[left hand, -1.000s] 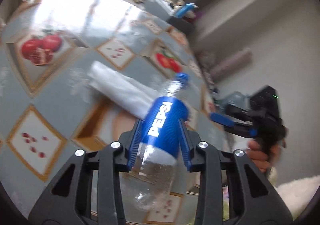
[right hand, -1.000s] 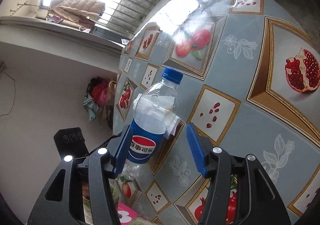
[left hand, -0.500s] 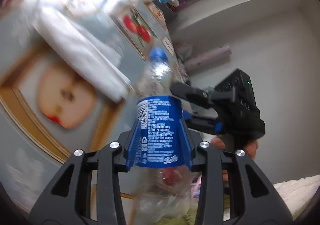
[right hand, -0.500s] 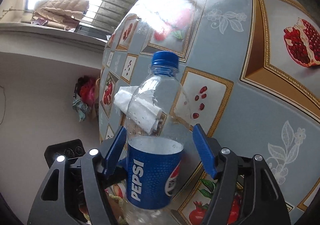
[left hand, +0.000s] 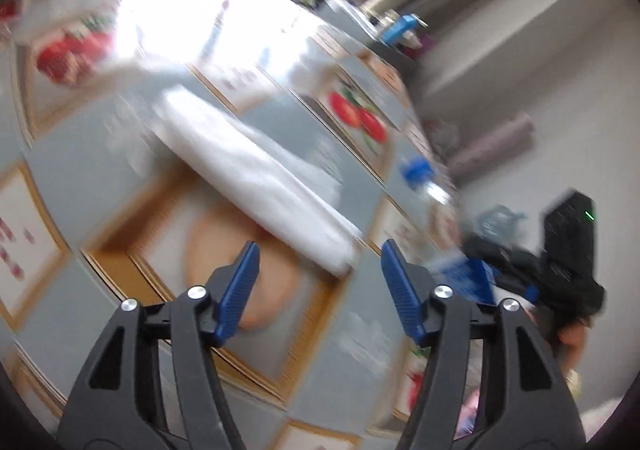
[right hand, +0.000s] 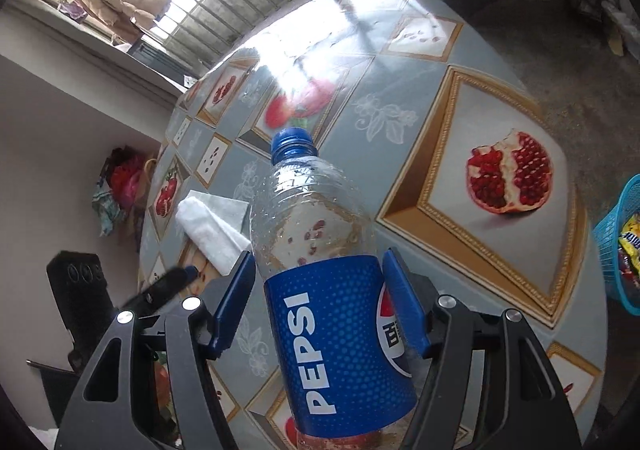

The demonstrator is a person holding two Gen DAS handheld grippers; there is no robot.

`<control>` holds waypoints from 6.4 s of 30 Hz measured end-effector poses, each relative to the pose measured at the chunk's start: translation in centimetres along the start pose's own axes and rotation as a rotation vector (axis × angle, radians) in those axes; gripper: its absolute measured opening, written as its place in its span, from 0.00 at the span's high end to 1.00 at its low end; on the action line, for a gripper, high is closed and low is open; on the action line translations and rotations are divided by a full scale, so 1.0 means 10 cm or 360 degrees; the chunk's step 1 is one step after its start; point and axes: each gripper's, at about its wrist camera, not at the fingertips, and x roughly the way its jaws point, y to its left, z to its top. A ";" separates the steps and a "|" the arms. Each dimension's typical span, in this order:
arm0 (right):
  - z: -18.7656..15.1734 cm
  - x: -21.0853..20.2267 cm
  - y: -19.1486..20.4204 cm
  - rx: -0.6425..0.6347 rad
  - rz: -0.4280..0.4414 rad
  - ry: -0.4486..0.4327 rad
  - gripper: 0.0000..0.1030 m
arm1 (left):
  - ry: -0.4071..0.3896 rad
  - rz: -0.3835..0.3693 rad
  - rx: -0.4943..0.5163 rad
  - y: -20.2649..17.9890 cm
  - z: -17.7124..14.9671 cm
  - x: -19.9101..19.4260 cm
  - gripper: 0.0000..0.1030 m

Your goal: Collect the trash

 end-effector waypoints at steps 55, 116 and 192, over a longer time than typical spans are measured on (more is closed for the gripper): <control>-0.52 -0.56 -0.70 0.0167 0.0042 -0.0131 0.38 | 0.0203 0.0483 0.1048 -0.98 -0.50 0.55 0.30; -0.58 -0.47 -0.22 -0.0182 -0.0285 0.0099 0.33 | 0.0196 0.0440 0.0801 -0.76 -0.73 0.12 0.71; -1.04 -1.10 -5.20 0.1899 0.0034 -0.0660 0.34 | 0.0976 -0.0185 0.1194 -4.54 -0.99 3.82 0.50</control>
